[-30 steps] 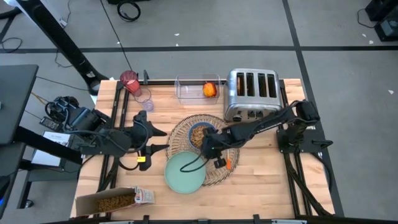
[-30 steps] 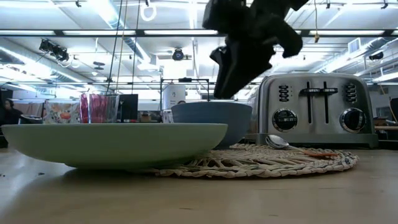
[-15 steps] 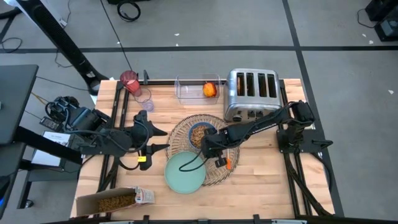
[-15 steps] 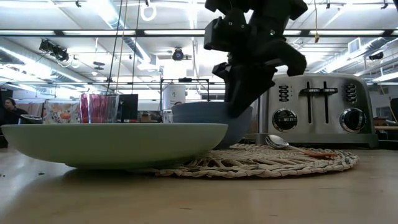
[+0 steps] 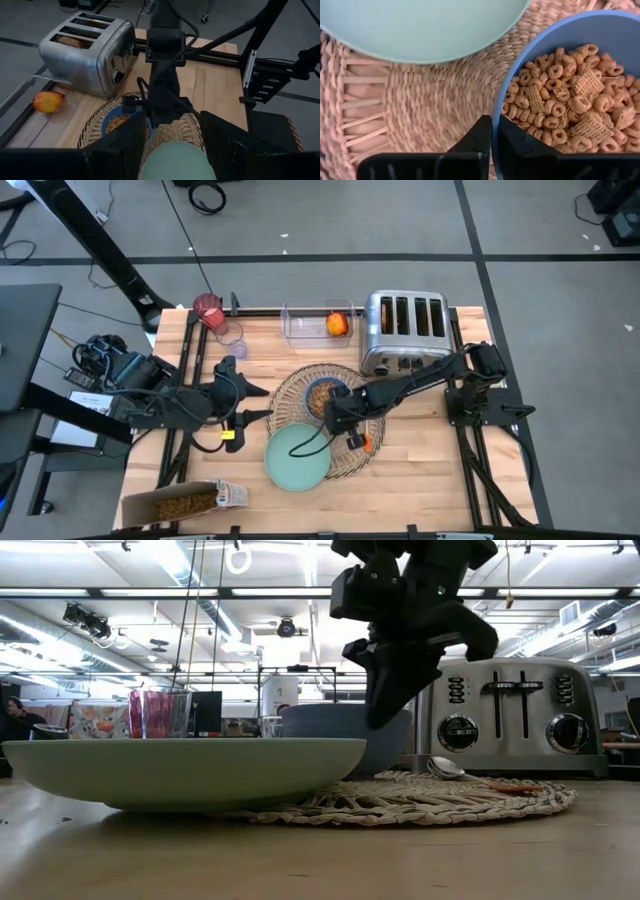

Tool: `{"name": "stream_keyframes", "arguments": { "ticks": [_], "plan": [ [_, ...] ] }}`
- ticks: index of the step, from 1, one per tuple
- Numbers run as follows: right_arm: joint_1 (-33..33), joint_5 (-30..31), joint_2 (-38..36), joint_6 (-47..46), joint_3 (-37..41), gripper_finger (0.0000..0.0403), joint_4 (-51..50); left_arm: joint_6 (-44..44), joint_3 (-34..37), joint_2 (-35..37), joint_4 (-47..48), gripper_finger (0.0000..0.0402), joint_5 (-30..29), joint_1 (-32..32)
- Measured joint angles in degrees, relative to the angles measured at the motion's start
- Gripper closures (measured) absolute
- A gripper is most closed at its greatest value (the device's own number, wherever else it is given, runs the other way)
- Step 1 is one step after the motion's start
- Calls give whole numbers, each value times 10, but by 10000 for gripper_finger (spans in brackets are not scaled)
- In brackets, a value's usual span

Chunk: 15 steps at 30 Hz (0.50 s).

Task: Arrange a breakfast setting
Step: Adjust the blue bowl on the brown placemat

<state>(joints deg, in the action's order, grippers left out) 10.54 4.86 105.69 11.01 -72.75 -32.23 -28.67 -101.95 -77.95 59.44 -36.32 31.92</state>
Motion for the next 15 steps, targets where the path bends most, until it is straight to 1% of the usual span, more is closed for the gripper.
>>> {"name": "stream_keyframes", "arguments": {
  "ticks": [9,15],
  "plan": [
    [36,6,-12,-8,0,389,-24,16,0,0,-1,209,-1,0],
    [49,11,-15,-8,0,361,-25,22,0,0,-5,209,-1,-6]
  ]
}}
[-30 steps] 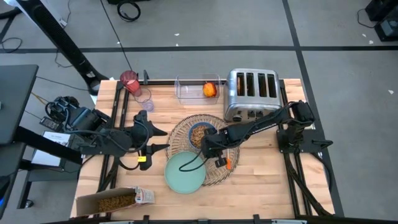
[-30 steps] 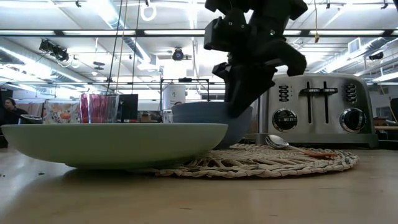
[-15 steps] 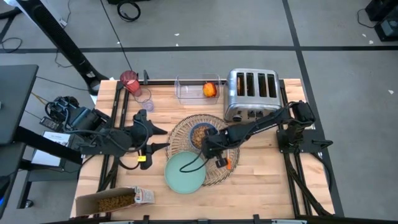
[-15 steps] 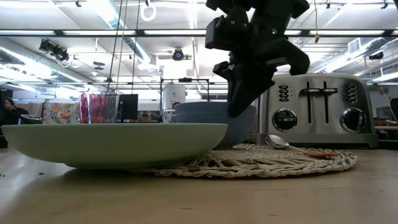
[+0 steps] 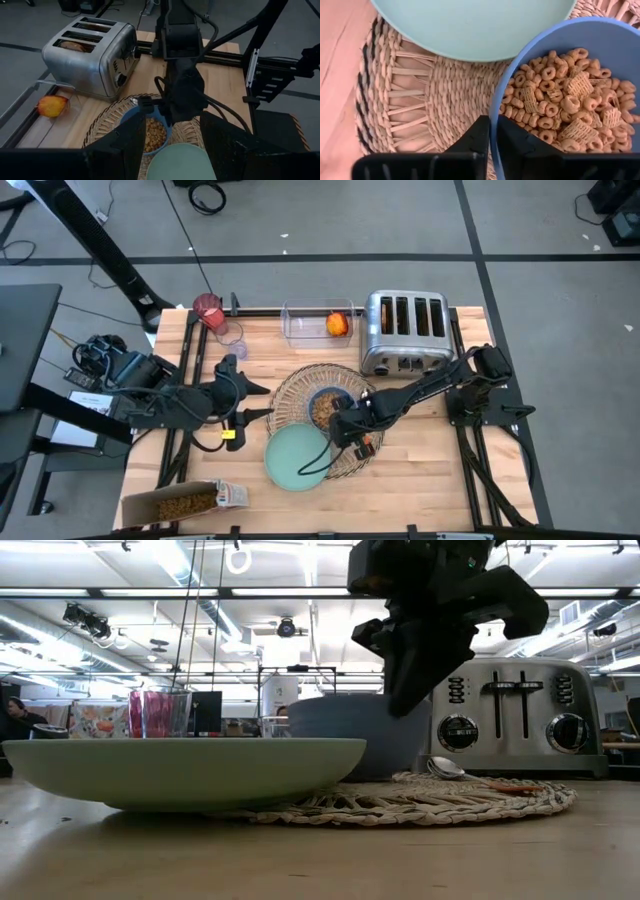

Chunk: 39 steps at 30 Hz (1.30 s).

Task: Arrange a breakfast setting
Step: Adjust the blue bowl on the brown placemat, then put the toasted bread on top of the light green plate on the brown placemat

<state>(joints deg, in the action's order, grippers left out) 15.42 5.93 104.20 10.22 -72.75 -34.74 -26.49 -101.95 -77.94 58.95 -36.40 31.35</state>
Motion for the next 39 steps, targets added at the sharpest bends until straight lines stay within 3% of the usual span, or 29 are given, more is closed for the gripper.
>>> {"name": "stream_keyframes", "arguments": {
  "ticks": [13,21,30,39],
  "plan": [
    [0,5,-5,-1,0,289,-2,1,0,0,-8,209,0,-1],
    [2,15,-80,-55,0,266,-10,1,0,0,-10,209,0,-1],
    [-38,238,-237,-236,-1,260,-22,7,0,0,-30,209,0,-3],
    [-192,375,-311,-445,-1,222,-117,67,-1,9,-66,209,0,-4]
  ]
}}
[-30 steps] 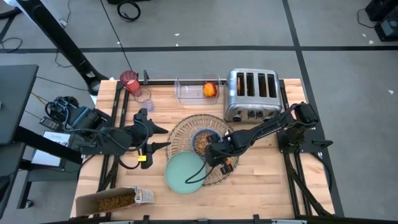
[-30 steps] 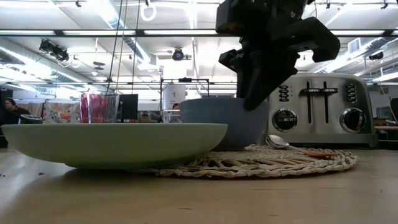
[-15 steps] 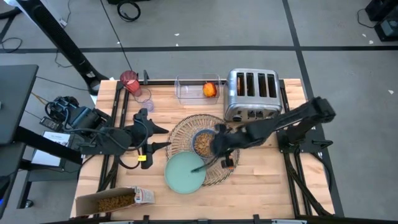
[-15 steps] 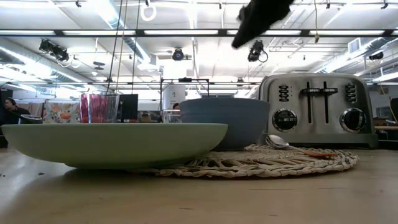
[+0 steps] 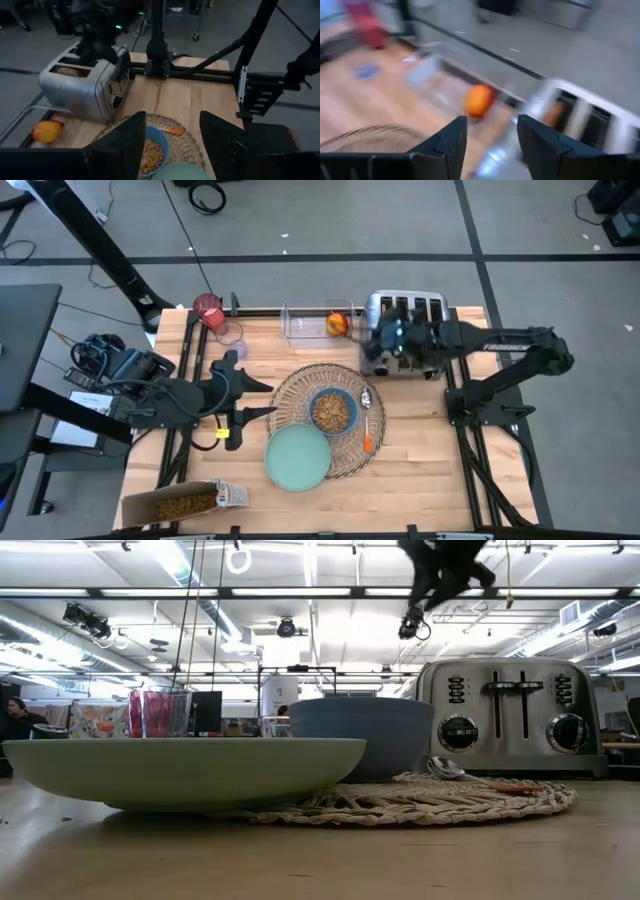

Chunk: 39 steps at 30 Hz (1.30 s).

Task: Arrange a breakfast setting
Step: Put the toasted bread on top of the light green plate on the brown placemat

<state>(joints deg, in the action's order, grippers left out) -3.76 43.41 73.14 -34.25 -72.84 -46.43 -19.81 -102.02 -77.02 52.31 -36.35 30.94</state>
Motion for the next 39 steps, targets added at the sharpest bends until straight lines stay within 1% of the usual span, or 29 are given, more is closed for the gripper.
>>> {"name": "stream_keyframes", "arguments": {
  "ticks": [3,5,7,12,14,19,26,31,34,39],
  "plan": [
    [-54,2,5,6,0,218,-25,20,0,2,-2,209,0,-1],
    [-81,-12,14,33,0,219,-22,31,0,3,-1,209,0,-3],
    [-102,-28,27,40,0,222,-20,38,0,3,5,209,0,-3],
    [-158,-91,58,-42,0,228,-34,37,0,5,24,209,1,-4],
    [-173,-101,68,-53,0,229,-34,36,0,9,26,209,0,-7],
    [-195,-133,84,-61,1,229,-28,33,0,19,24,209,0,-25],
    [-210,-128,88,-72,1,229,-30,31,0,27,15,209,0,-51],
    [-219,-131,93,-77,1,230,-42,36,0,29,11,209,0,-58],
    [-220,-131,93,-79,1,238,-46,35,0,29,11,209,0,-61],
    [-227,-141,94,-93,1,263,-62,31,0,29,10,209,0,-61]
  ]
}}
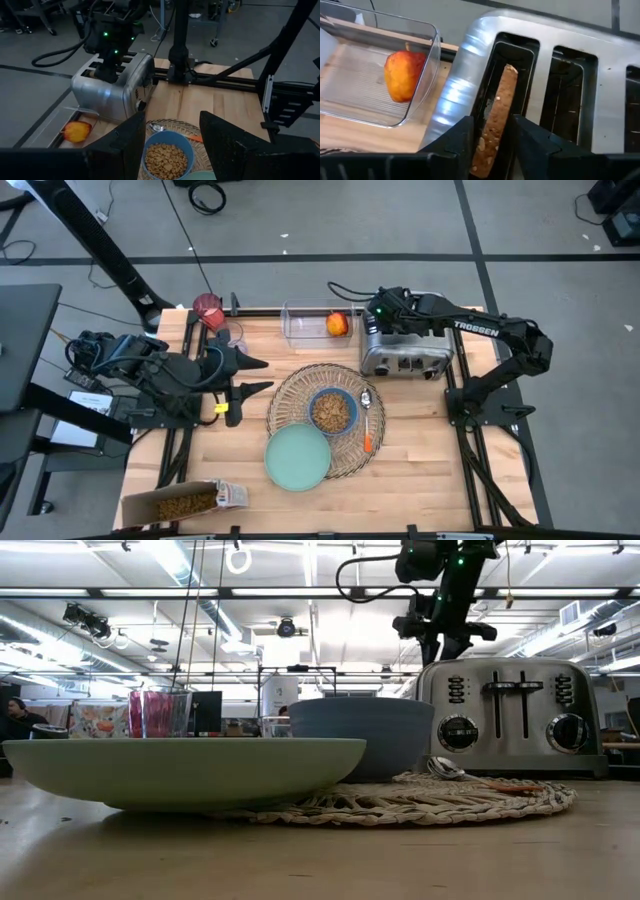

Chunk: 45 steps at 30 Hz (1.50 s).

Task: Arrange a breakfast setting
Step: Put the toasted bread on top of the light green plate on the brown placemat

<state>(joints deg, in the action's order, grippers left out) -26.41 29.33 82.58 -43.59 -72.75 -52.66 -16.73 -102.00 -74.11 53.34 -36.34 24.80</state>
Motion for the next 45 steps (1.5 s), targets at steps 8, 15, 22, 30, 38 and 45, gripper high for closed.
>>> {"name": "stream_keyframes", "arguments": {
  "ticks": [8,15,22,30,38,45],
  "plan": [
    [-3,-9,2,-4,0,305,0,-4,0,0,0,209,0,0],
    [-3,-9,-4,0,0,351,-2,-6,0,0,0,209,0,2],
    [-1,2,-24,2,-1,367,1,-10,0,3,1,209,10,7],
    [18,92,-60,72,-79,370,-38,-8,0,4,1,209,27,29],
    [82,89,-74,238,-209,371,5,-11,0,4,22,209,27,44],
    [194,9,-73,352,-236,371,96,-86,0,21,58,209,52,44]
  ]
}}
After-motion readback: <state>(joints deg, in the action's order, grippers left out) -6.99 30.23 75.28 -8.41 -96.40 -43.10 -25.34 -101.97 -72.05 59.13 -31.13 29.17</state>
